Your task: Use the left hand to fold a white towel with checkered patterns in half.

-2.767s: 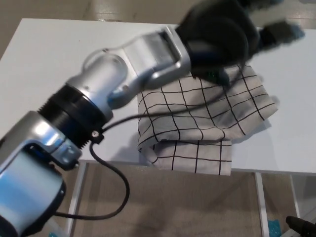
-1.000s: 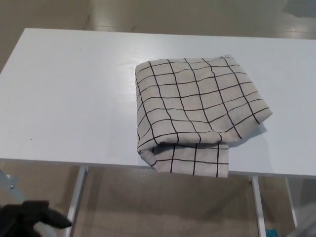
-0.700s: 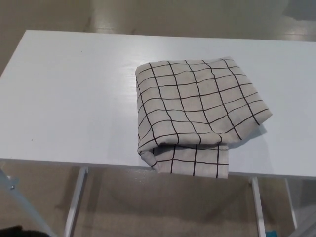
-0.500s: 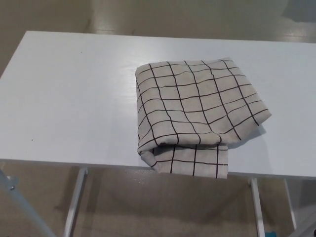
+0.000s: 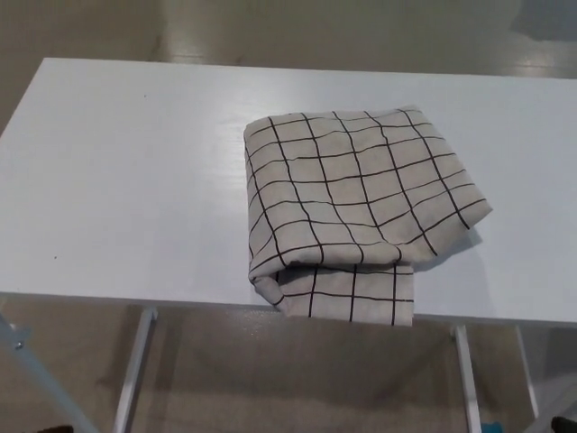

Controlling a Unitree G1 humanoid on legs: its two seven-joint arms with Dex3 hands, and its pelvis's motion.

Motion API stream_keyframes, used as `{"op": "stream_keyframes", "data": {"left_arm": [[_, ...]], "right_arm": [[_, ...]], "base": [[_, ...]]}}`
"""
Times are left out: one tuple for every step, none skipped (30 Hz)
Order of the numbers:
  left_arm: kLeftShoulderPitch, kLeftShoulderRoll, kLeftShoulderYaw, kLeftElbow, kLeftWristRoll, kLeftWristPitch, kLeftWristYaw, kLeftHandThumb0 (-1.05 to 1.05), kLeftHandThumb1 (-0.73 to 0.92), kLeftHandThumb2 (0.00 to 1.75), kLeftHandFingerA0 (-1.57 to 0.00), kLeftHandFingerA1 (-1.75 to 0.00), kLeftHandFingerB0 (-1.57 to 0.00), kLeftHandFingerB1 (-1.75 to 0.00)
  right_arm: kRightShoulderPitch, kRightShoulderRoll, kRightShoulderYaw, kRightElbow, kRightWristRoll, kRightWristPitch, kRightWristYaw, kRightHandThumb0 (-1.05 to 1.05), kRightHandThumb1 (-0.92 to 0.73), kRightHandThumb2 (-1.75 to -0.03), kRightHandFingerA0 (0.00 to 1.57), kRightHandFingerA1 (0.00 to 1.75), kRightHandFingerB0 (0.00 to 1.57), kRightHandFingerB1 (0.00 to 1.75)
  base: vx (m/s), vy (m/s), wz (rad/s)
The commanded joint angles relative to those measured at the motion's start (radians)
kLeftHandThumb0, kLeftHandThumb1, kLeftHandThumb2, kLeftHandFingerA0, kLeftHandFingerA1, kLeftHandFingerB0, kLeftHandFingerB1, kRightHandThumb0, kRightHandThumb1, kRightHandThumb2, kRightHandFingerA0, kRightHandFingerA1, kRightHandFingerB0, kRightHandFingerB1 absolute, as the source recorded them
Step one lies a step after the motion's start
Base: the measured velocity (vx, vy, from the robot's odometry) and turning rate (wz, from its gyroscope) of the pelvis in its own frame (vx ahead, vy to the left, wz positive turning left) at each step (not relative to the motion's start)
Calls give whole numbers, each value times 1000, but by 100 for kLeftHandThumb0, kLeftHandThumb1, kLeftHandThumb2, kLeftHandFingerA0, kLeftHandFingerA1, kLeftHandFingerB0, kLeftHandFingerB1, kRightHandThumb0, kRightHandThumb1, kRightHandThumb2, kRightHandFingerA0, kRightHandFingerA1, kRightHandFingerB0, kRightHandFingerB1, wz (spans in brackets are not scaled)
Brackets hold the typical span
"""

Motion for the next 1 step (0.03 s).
{"op": "stream_keyframes", "data": {"left_arm": [[5,2,-15,6,-21,-38,-21,-71,52,93,-32,-49,-42,-52]], "right_arm": [[5,-10,3,21,-3,12,-4,-45,-75,-63,41,40,44,39]], "base": [[0,0,0]]}}
